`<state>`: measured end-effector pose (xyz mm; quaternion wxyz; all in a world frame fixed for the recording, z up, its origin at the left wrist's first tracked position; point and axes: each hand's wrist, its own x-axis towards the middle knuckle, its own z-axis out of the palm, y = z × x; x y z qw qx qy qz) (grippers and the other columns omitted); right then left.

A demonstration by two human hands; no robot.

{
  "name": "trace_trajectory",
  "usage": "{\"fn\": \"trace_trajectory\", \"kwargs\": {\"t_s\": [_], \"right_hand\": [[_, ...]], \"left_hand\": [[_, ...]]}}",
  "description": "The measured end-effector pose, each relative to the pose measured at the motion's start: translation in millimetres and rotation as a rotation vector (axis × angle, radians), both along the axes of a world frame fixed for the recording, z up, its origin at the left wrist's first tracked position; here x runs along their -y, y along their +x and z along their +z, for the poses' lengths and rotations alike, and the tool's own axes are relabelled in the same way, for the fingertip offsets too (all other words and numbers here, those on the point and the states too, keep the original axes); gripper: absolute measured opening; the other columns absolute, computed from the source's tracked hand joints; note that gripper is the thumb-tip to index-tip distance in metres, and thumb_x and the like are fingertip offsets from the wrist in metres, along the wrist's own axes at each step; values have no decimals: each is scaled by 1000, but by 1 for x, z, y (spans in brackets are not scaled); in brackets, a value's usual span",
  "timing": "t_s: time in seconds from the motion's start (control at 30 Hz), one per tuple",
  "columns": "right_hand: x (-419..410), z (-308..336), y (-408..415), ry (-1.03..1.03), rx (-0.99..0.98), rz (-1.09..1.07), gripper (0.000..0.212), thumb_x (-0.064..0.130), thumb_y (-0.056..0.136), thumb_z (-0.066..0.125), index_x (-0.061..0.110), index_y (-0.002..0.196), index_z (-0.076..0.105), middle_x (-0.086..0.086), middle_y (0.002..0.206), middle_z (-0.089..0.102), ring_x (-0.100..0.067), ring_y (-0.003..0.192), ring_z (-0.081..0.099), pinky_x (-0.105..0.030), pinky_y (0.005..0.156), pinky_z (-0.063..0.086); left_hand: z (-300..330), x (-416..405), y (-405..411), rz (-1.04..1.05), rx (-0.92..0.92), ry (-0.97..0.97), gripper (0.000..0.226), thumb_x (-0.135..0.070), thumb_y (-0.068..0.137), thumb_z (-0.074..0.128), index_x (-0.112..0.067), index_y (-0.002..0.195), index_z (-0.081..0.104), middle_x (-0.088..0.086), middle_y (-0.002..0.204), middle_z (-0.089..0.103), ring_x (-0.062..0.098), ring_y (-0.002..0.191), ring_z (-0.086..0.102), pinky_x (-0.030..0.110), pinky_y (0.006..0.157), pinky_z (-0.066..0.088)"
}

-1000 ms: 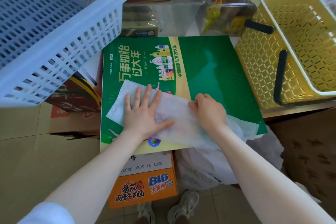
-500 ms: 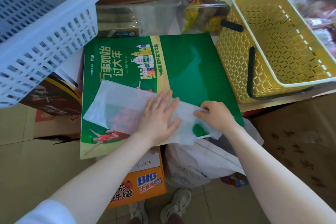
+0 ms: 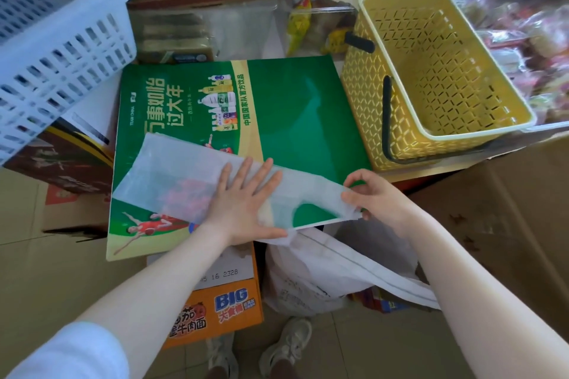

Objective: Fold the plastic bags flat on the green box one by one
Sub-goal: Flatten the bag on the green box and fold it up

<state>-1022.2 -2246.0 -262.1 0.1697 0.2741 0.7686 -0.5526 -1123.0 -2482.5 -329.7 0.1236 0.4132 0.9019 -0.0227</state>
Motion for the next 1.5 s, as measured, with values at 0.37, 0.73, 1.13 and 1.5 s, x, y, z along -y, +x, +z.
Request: {"fn": "trace_trajectory", "kwargs": {"t_s": [0.37,0.73,1.13,1.5], "right_hand": [[-2,-4,4,212,89,106,17,20,88,61,5,82,62,-8,66,58,-16,57,48,-28,61,42],[9,1,-9,717,407,280,29,18,82,53,4,106,51,-17,112,55,-32,100,51,-32,72,44],[100,-73,-9,971,-153,403,78,56,87,8,8,148,18,-11,156,14,-27,144,15,-37,114,1],[162,-45,-59,974,-121,291,73,44,87,9,6,148,-5,-11,156,-13,-24,144,-10,-34,113,-11]], "left_hand": [[2,1,0,-21,6,-22,87,-87,64,3,-44,132,-29,-11,144,-33,22,138,-25,51,107,-17],[6,-1,-1,-128,50,-74,81,-89,53,-8,-56,121,-36,-6,140,-41,25,131,-35,58,104,-19],[3,42,-29,163,56,215,77,-56,79,0,-23,146,17,2,156,6,20,143,5,41,113,-2],[-5,93,-59,247,-18,68,87,-80,64,-11,-34,137,-18,10,150,-23,26,141,-16,34,111,-15]]}}
